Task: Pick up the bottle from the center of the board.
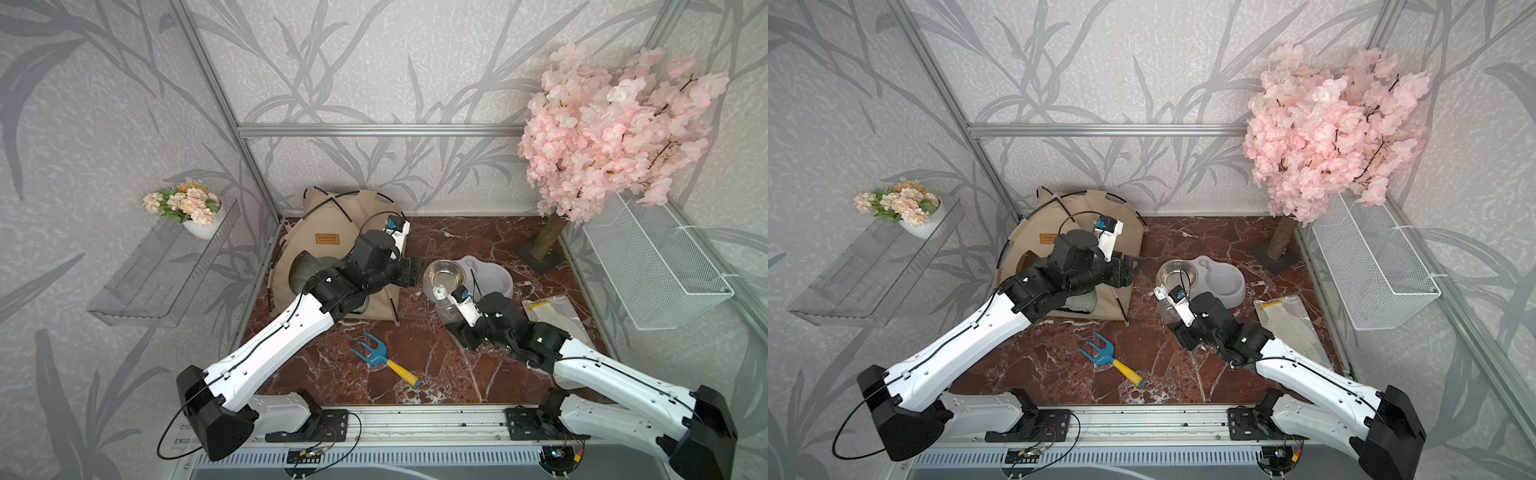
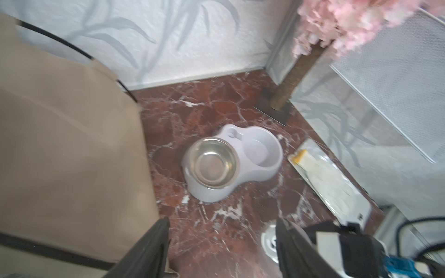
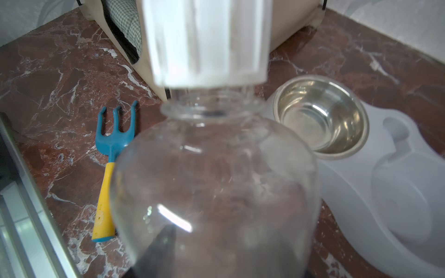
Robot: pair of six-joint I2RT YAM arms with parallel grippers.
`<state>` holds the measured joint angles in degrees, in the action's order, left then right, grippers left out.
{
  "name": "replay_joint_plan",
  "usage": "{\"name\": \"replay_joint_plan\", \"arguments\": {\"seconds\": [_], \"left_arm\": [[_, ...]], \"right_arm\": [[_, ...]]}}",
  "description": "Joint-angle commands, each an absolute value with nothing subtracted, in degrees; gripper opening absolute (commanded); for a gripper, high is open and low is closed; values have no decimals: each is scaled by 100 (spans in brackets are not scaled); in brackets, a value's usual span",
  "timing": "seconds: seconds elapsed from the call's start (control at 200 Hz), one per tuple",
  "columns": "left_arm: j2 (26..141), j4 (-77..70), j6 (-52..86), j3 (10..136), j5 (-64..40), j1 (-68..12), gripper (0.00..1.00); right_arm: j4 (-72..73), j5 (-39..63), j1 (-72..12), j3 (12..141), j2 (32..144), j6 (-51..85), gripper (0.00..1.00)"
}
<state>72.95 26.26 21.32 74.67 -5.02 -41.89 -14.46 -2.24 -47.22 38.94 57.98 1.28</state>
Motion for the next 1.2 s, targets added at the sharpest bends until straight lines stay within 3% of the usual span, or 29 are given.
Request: {"name": "replay_joint_plan", "arguments": {"seconds": [0.0, 0.125, 0.3, 0.54, 0.655, 0.84, 0.925, 1.04, 1.195], "left_arm": [[7089, 2405, 2821, 6989, -1784, -4193, 76], [6938, 1919, 3243, 6386, -1984, -4181, 76], [6951, 1231, 3683, 5904, -2229, -4115, 68], [7090, 790, 3993, 5766, -2379, -4116, 52], [7128, 662, 4060, 5737, -2384, -4109, 36], [7027, 739, 3994, 5846, -2382, -3856, 9], [7019, 832, 3867, 5981, -2377, -3686, 2], [6983, 871, 3749, 6258, -2332, -3258, 0], [6728, -43, 3821, 6414, -2188, -2705, 0]], "right_arm": [[-684, -611, -4813, 3961, 5912, -663, 34], [-524, -672, -4927, 4035, 6054, -904, 34], [-387, -709, -5069, 4034, 6072, -1043, 34], [-309, -818, -5133, 4060, 6169, -1248, 34], [-85, -865, -5133, 4036, 6189, -1222, 35], [72, -1239, -5133, 4104, 6172, -847, 51], [-9, -1246, -5133, 4187, 6126, -712, 67], [-342, -1118, -4996, 4343, 5938, -58, 83], [-619, 249, -4016, 4479, 5486, 2000, 88]]}}
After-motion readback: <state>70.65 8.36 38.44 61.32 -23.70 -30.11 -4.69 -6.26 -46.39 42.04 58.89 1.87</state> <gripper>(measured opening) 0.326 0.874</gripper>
